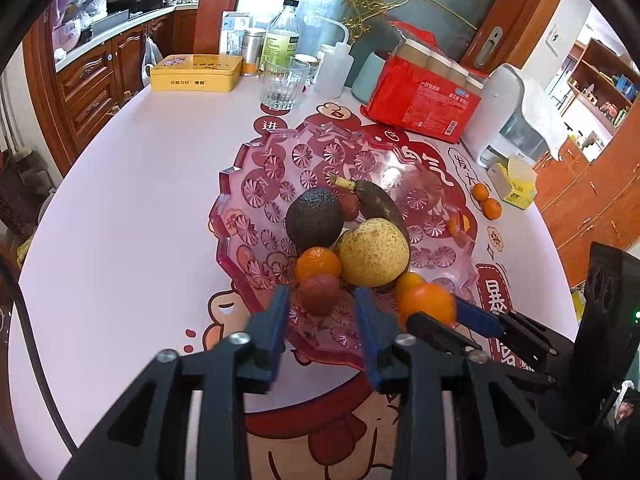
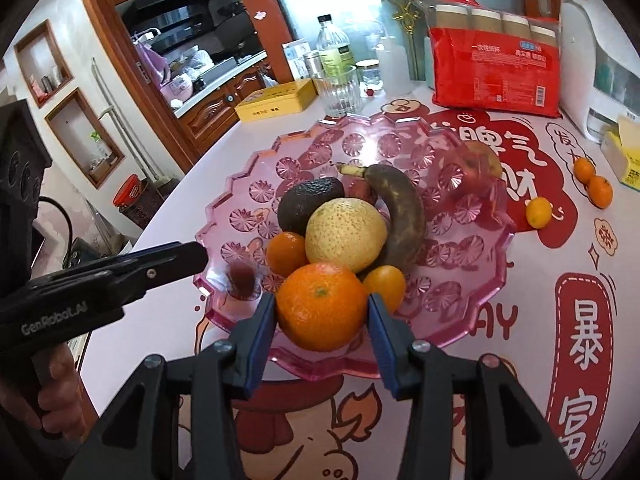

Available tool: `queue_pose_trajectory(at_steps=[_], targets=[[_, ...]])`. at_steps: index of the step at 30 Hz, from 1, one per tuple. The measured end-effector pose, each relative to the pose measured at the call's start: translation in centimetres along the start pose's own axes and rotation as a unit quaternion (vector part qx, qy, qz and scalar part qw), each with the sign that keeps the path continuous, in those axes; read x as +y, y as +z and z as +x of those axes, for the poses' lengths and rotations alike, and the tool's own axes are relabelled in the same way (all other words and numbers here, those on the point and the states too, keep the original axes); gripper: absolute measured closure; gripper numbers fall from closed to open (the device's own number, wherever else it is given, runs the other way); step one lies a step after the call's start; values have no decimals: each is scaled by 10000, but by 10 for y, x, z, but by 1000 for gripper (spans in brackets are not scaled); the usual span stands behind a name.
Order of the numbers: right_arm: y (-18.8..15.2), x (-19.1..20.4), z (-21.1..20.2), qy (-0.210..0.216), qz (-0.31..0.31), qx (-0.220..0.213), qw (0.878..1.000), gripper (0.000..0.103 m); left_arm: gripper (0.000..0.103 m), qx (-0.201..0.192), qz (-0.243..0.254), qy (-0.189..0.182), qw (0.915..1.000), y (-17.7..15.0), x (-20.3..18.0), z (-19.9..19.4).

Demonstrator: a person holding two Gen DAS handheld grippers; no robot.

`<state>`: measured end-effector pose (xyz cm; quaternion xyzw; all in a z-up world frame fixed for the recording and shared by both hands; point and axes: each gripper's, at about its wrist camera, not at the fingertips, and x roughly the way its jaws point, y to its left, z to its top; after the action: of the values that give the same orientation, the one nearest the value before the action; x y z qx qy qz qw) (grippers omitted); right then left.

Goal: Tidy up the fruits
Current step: 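Carry lychee and orange into the pink bowl and open both tools, then withdraw both tools from the bowl toward the remaining oranges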

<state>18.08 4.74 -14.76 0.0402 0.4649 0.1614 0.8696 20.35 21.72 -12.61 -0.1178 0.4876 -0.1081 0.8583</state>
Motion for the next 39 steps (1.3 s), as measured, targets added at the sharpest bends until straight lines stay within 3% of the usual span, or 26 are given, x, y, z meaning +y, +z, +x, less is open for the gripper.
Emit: queue_pose_trajectory(at_steps=[4, 11, 17, 24, 39], targets=[[0, -2, -9, -15, 56, -124, 9999, 50, 58, 108, 29, 47, 9999, -1, -4, -1], [-8, -22, -38, -221, 297, -272, 9989, 50, 40, 242, 386, 96, 9989, -11, -30, -15], [-21, -58, -57, -459, 646, -244, 9966, 50, 36, 364, 724, 46, 9967, -21, -69, -21], [-31, -108, -89, -600, 790, -196, 9949, 50, 31, 511, 780, 85, 9956, -33, -122, -20], [-36, -209, -136, -500, 479, 21, 9976, 50, 27, 669, 219, 498, 9963, -45, -224, 1]])
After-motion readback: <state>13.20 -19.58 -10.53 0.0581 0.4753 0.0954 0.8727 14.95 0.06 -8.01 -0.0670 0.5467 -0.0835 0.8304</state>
